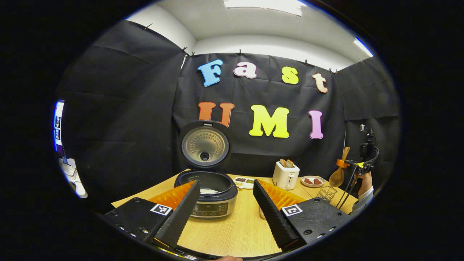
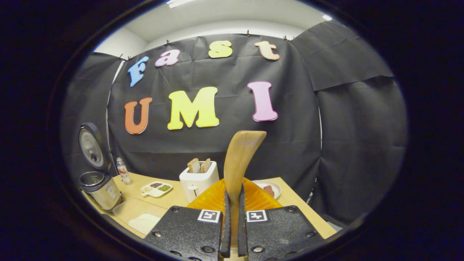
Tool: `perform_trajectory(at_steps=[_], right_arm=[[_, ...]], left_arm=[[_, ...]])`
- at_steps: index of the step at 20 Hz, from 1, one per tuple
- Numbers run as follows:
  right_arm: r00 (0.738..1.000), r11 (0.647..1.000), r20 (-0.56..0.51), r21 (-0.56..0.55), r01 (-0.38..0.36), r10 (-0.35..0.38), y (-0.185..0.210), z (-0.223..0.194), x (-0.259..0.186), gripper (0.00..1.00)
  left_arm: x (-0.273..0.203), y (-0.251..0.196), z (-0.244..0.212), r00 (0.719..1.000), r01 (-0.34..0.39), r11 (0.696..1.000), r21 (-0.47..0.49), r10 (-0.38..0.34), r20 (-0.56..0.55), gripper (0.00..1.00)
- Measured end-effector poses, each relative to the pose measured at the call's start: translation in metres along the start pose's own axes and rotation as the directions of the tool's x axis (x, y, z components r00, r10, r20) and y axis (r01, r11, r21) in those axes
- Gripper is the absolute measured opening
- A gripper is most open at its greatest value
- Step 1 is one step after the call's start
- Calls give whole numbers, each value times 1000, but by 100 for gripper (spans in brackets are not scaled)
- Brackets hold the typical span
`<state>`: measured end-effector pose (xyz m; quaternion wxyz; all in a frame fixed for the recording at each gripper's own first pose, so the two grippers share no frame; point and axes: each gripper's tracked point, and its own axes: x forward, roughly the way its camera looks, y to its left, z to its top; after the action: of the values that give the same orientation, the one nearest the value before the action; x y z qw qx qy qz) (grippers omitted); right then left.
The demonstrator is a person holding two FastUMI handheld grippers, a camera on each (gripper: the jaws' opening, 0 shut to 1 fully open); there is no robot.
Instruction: Close the left gripper, press the button to open the rice cooker; take a wooden spoon from the chopstick holder with the right hand, scoop a spoonful of rice and pour it into the rice cooker, then put the wooden spoon back into the chopstick holder.
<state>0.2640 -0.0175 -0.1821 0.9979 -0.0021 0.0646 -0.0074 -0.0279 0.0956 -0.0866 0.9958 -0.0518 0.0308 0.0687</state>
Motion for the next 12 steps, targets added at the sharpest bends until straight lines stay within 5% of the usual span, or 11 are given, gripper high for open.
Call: perform_trajectory(at_steps=[6,9,11,12], right_arm=[[997,999,-64,40,-34,36,-3,-36,21,17],[998,999,-61,38,22,-20,-24,-33,25,54],[998,998,-11,16,67,-67,-32,-16,10,54],[997,997,11,14,72,-72,-32,-6,3,61]], left_arm=[[50,-4,0,1000,7,1000,-19,-7,6,94],[74,6,0,1000,-21,1000,2,21,1,94],[90,12,2,1000,-24,1000,-8,24,-3,95],[97,17,5,1000,-26,1000,-15,26,0,94]])
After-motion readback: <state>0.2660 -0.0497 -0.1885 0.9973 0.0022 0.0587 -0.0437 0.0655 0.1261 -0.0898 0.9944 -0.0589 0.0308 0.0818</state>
